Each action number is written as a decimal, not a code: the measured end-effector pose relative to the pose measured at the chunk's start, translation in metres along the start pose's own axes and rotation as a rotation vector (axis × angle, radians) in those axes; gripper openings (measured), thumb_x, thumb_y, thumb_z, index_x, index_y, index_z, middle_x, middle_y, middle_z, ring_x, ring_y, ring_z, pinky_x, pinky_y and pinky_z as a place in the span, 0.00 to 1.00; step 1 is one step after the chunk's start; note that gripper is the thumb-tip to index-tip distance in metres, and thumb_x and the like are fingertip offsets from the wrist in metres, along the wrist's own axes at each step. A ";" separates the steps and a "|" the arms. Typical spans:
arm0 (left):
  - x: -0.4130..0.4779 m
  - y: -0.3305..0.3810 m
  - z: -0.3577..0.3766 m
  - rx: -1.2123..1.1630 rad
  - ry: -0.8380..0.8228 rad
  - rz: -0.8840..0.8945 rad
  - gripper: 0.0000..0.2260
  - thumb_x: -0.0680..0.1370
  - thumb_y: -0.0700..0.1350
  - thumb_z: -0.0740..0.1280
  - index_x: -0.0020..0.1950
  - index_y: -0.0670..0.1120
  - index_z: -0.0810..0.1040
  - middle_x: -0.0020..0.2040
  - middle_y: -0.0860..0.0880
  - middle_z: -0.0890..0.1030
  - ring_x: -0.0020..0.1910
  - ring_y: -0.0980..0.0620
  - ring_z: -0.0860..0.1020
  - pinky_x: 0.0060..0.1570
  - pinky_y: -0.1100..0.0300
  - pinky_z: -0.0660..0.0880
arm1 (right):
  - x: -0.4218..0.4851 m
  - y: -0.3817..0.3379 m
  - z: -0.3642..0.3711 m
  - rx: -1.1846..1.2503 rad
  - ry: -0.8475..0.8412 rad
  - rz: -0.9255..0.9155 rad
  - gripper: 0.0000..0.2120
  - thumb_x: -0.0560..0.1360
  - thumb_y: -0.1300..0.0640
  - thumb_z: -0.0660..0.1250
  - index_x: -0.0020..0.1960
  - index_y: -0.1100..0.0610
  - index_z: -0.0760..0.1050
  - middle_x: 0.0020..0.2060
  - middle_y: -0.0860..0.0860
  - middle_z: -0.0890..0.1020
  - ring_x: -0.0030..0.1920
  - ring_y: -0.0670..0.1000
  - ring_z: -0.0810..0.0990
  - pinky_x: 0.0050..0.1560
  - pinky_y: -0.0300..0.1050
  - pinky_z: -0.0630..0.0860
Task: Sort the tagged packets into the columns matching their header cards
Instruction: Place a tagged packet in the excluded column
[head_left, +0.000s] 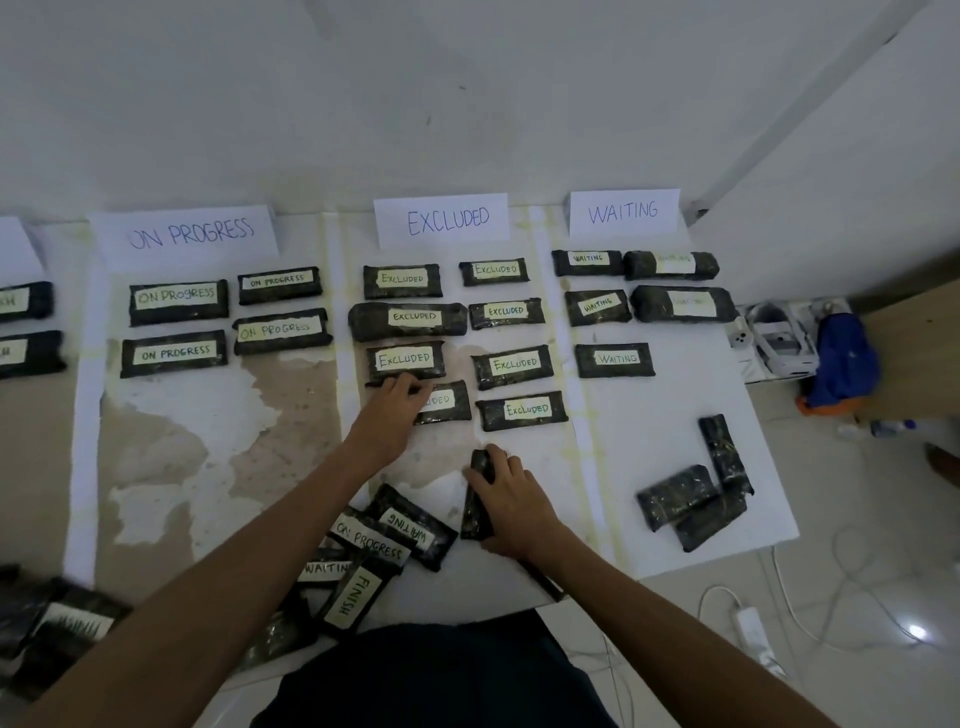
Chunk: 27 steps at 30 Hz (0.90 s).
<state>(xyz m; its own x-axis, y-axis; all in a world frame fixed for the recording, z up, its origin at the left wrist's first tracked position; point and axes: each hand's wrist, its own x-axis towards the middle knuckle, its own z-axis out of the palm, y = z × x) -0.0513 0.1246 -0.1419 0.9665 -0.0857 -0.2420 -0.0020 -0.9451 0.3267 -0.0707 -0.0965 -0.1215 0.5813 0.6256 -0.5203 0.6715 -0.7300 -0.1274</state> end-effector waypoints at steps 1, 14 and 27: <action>0.001 0.001 0.000 0.001 0.006 -0.009 0.28 0.73 0.31 0.63 0.72 0.41 0.62 0.65 0.40 0.66 0.60 0.42 0.66 0.57 0.50 0.71 | 0.000 0.001 0.001 -0.016 0.000 -0.018 0.48 0.60 0.46 0.78 0.72 0.55 0.57 0.70 0.63 0.56 0.64 0.64 0.63 0.59 0.57 0.70; -0.058 0.046 0.007 -0.420 0.166 -0.155 0.19 0.72 0.37 0.67 0.64 0.43 0.74 0.60 0.44 0.73 0.60 0.44 0.69 0.61 0.55 0.67 | -0.015 0.001 -0.024 0.219 0.257 -0.132 0.21 0.71 0.58 0.59 0.61 0.66 0.73 0.58 0.66 0.76 0.48 0.65 0.79 0.45 0.53 0.78; -0.082 0.111 0.008 -0.768 0.302 -0.386 0.19 0.76 0.41 0.66 0.67 0.48 0.70 0.57 0.52 0.71 0.53 0.54 0.74 0.49 0.64 0.70 | -0.036 0.042 -0.069 1.650 0.195 0.365 0.11 0.79 0.65 0.54 0.47 0.63 0.75 0.42 0.58 0.83 0.39 0.57 0.85 0.40 0.45 0.82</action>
<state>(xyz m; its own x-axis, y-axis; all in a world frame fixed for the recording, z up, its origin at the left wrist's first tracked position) -0.1324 0.0239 -0.0930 0.8908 0.3817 -0.2465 0.4025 -0.4114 0.8178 -0.0319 -0.1308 -0.0500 0.7139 0.3029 -0.6313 -0.5829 -0.2426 -0.7755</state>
